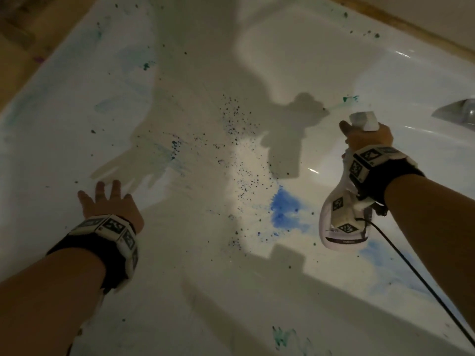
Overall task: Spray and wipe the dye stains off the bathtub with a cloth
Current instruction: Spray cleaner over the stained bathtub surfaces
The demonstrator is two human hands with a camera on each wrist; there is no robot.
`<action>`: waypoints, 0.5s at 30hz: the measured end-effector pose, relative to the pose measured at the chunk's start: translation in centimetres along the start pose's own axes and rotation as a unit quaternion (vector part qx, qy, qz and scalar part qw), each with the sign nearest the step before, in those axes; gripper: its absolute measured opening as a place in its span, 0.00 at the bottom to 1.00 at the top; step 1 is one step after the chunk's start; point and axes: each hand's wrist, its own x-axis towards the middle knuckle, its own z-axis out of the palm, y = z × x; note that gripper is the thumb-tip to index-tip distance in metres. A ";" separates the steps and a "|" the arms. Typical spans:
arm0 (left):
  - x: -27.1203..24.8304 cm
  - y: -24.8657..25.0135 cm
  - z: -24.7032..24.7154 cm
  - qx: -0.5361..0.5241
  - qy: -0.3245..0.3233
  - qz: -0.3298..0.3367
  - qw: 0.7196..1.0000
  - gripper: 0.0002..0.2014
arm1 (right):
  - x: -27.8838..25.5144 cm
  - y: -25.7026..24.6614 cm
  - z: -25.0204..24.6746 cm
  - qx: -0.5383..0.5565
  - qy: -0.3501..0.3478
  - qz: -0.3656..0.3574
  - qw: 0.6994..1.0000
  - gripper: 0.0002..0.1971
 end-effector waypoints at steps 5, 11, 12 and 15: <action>-1.0 0.8 -0.7 -0.039 0.078 0.016 0.996 0.29 | -0.6 0.7 0.0 -0.002 0.007 -0.021 1.000 0.12; -2.6 4.0 -2.4 -0.212 0.182 0.145 0.949 0.21 | -1.4 2.4 0.6 0.016 -0.068 0.028 0.997 0.19; -2.9 4.5 -2.4 -0.233 0.187 0.155 0.942 0.20 | -1.7 2.6 0.8 0.012 -0.093 0.025 0.995 0.19; -3.8 5.8 -2.1 -0.258 0.194 0.185 0.928 0.18 | -2.7 3.0 1.3 -0.004 -0.093 0.014 0.996 0.18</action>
